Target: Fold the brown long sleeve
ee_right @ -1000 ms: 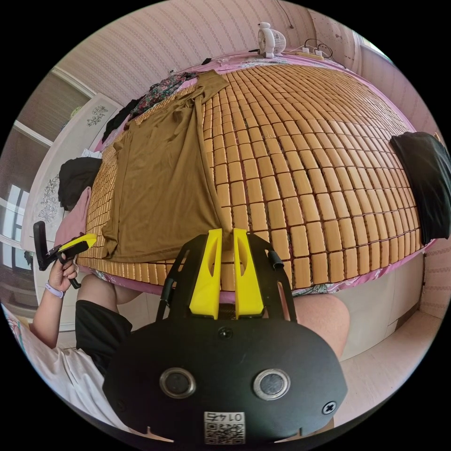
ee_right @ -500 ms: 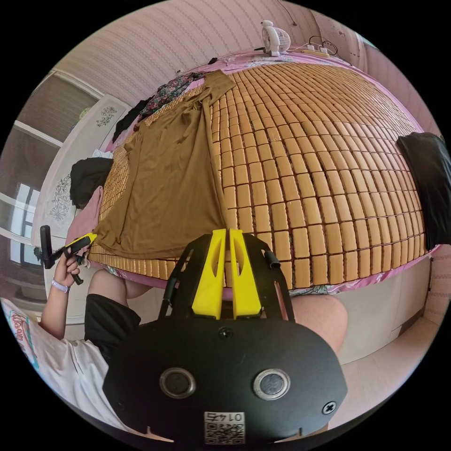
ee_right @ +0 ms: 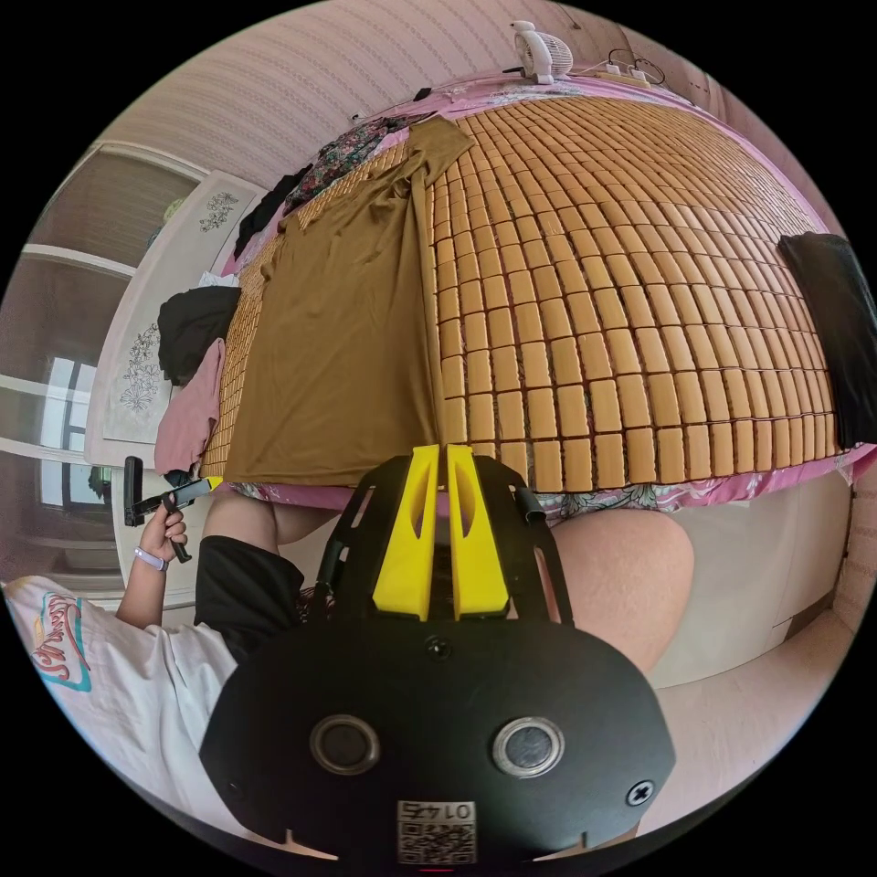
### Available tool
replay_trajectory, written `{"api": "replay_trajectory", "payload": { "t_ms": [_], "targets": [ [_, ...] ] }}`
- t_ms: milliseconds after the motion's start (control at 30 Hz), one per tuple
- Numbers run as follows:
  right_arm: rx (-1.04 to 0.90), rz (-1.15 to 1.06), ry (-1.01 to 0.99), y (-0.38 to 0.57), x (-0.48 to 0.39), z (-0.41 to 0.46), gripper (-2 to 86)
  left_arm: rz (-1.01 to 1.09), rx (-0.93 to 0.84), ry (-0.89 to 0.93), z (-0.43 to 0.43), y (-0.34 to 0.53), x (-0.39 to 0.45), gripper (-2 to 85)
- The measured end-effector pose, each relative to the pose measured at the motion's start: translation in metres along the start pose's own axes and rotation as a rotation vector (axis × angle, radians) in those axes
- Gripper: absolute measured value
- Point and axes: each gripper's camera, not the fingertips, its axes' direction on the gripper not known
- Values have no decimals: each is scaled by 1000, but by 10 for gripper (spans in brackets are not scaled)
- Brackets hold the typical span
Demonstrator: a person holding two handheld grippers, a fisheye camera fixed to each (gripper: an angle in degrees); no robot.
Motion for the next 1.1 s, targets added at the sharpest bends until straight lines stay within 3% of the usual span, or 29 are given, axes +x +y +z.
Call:
{"api": "replay_trajectory", "payload": {
  "t_ms": [133,333,533,800,867,1100],
  "targets": [
    [-1,-3,22,-6,6,-4,39,8,64,-86,-15,5,-7,2],
    [222,-116,185,-83,-5,-25,74,221,175,-101,-14,-51,33,3],
    [341,-276,267,-240,-42,-5,88,387,170,16,51,-155,101,-2],
    [337,-176,280,-421,-54,56,55,401,148,-16,124,-201,107,-6],
    [246,-171,297,-439,-57,74,38,364,166,48,129,-201,95,-7],
    [264,-376,380,-393,-83,55,9,359,168,22,143,-207,97,-7]
  ]
}}
